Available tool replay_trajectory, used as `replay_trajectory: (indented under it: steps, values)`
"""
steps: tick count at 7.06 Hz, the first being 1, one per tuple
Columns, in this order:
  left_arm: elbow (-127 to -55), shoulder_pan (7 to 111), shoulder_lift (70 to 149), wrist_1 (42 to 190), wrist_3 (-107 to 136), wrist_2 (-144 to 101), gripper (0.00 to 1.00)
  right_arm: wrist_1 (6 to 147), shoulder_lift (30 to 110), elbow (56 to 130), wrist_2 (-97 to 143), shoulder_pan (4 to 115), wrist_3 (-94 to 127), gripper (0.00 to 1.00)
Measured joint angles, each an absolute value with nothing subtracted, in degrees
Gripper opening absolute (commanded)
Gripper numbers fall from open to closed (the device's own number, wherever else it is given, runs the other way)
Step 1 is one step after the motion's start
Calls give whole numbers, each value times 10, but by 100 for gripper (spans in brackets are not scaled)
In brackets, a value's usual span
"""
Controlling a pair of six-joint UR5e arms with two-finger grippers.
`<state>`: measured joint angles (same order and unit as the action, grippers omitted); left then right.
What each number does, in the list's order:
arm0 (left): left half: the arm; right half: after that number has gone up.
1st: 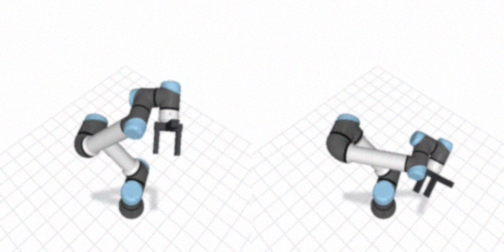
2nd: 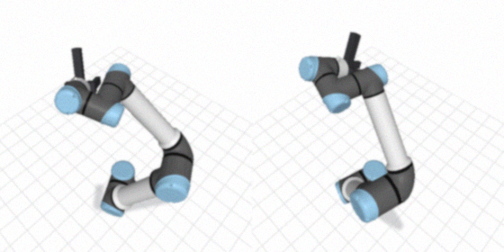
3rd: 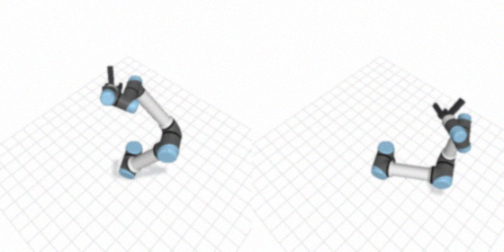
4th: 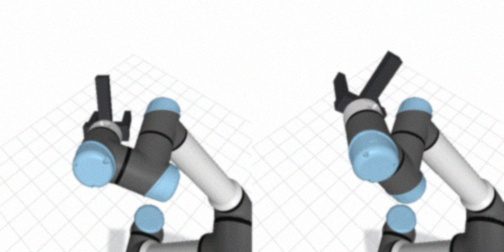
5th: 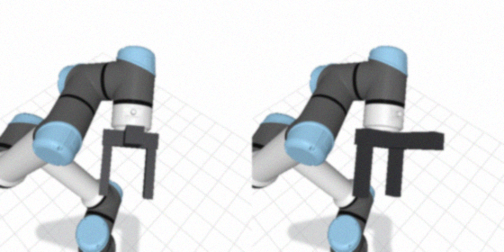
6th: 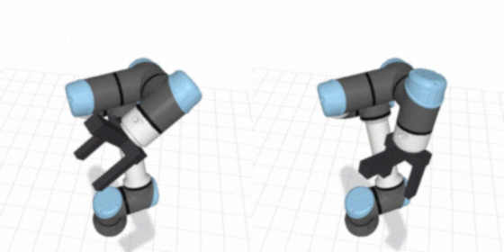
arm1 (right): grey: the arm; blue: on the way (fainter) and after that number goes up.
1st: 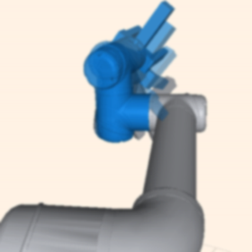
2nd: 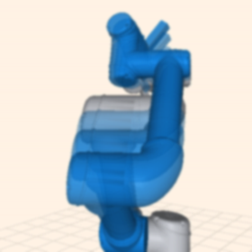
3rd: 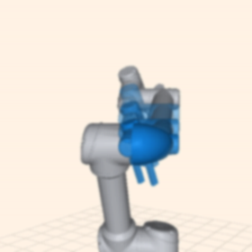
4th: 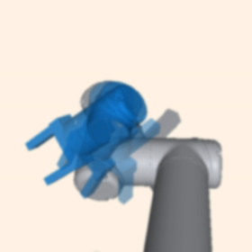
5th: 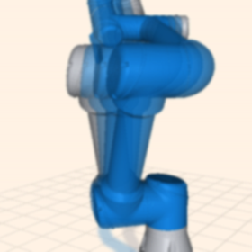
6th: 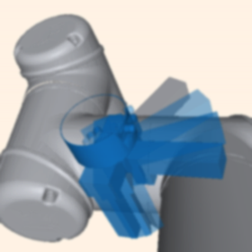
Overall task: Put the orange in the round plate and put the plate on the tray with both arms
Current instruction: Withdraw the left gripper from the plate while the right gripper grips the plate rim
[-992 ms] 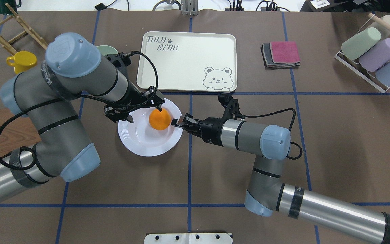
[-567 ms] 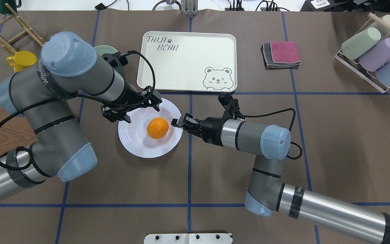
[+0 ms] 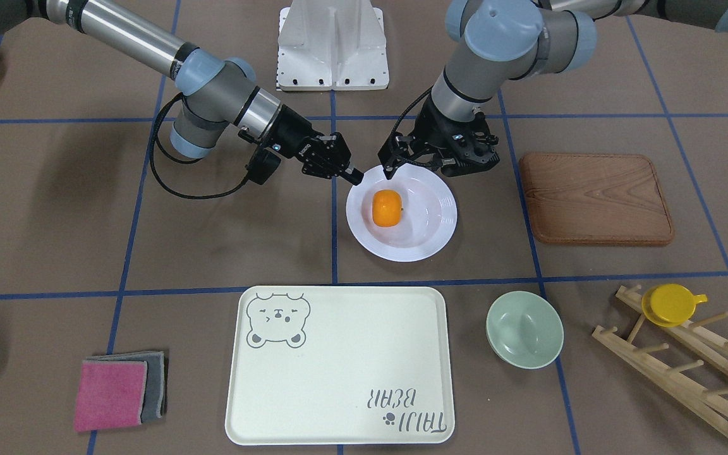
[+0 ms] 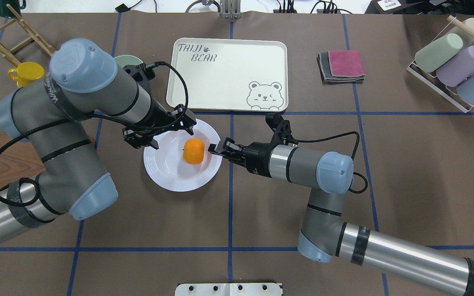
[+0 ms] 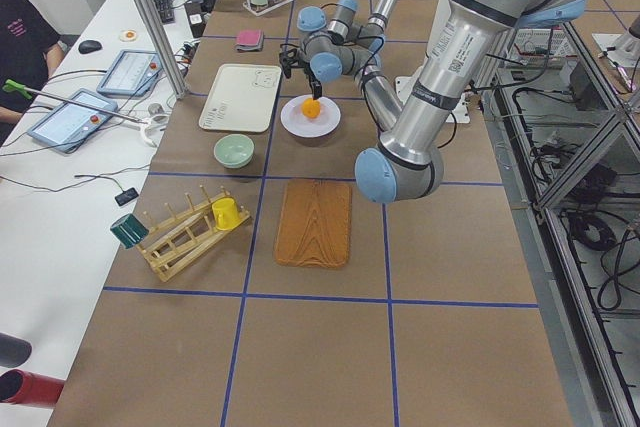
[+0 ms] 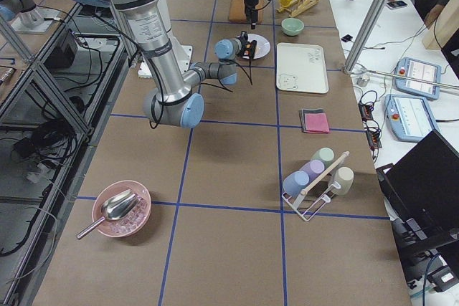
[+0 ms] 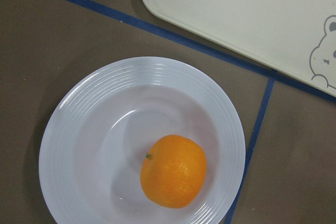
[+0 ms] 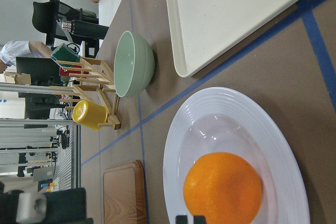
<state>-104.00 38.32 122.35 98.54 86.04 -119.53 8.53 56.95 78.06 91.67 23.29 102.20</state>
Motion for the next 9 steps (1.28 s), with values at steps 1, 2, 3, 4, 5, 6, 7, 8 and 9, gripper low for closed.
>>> replay_trajectory:
  steps: [1,2,3,4,5,6,7,8,9]
  values:
    - [-1040,383,1223,986,860,-1195,97,85,570,781,917,233,1022,100]
    - [-1040,383,1223,986,860,-1195,98,86,571,781,917,233,1021,100]
    - [-1040,383,1221,986,854,-1195,98,91,574,779,917,233,1019,100]
    - [-1040,384,1217,986,843,-1195,98,112,574,773,918,232,1016,100]
    - [-1042,385,1213,986,837,-1195,98,150,573,767,919,232,1014,100]
    - [-1049,388,1204,986,827,-1195,98,180,573,765,921,231,1012,100]
    - [-1063,393,1186,986,805,-1197,98,194,571,765,921,231,1012,100]
    - [-1076,402,1166,986,784,-1206,98,199,568,764,921,231,1012,100]
    - [-1082,411,1155,986,771,-1218,98,202,564,764,920,231,1012,100]
